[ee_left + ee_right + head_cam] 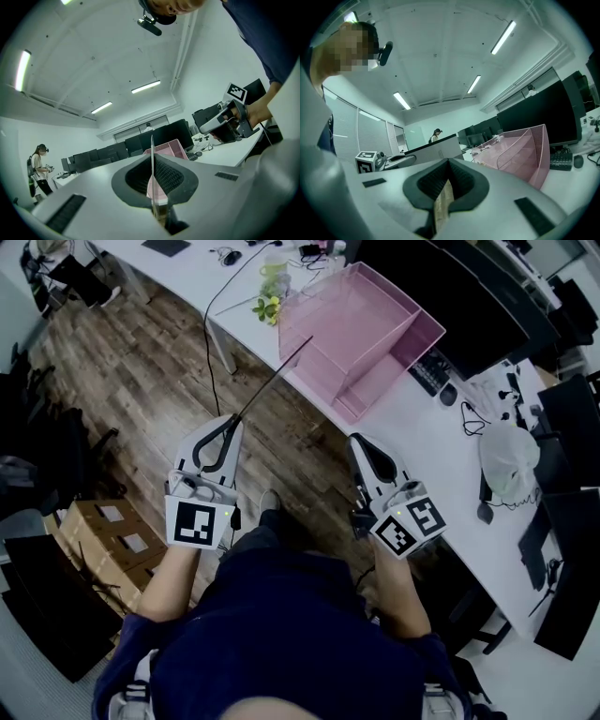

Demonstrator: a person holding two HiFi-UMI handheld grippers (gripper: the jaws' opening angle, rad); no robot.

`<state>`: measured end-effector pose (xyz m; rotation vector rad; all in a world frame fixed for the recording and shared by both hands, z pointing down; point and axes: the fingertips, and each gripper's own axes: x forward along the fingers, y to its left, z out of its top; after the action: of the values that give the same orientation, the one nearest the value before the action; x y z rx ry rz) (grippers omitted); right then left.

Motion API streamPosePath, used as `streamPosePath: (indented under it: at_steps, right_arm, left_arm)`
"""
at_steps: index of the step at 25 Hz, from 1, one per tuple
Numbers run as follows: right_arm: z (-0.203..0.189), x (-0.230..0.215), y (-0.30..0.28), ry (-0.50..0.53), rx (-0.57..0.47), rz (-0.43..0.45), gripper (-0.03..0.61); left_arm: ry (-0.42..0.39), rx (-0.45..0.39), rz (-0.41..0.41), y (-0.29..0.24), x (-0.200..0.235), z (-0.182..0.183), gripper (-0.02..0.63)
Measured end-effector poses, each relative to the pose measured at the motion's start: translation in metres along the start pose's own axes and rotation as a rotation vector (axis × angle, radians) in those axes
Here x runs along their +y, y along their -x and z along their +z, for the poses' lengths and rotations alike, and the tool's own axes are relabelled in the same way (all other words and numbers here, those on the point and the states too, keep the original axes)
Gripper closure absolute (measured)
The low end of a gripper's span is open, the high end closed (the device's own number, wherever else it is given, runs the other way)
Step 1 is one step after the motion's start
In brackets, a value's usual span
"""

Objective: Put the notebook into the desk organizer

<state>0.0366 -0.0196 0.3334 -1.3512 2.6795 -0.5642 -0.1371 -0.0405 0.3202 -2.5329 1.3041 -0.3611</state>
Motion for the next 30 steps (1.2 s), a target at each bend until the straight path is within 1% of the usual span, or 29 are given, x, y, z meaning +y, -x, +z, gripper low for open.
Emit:
streamPosePath:
  at_steps: [3, 8, 14, 20, 30]
  right_arm:
    - [0.002, -0.001, -0.019, 0.003, 0.002, -0.007, 0.574]
    - [0.006, -0.005, -0.045, 0.006, 0.005, -0.026, 0.574]
    - [0.007, -0.010, -0.067, 0.004, 0.006, -0.055, 0.574]
    - [0.007, -0.012, -0.084, 0.008, 0.013, -0.062, 0.574]
    - [0.015, -0.019, -0.104, 0.013, 0.002, -0.061, 0.574]
  left_arm:
    - [0.000, -0.004, -0.012, -0.010, 0.016, -0.006, 0.580]
    - [0.023, -0.005, -0.028, -0.026, 0.038, -0.018, 0.580]
    - [0.007, -0.019, -0.056, -0.040, 0.058, -0.024, 0.580]
    - [0.013, -0.025, -0.070, -0.047, 0.069, -0.031, 0.580]
    - [-0.026, -0.058, -0.092, -0.063, 0.079, -0.021, 0.580]
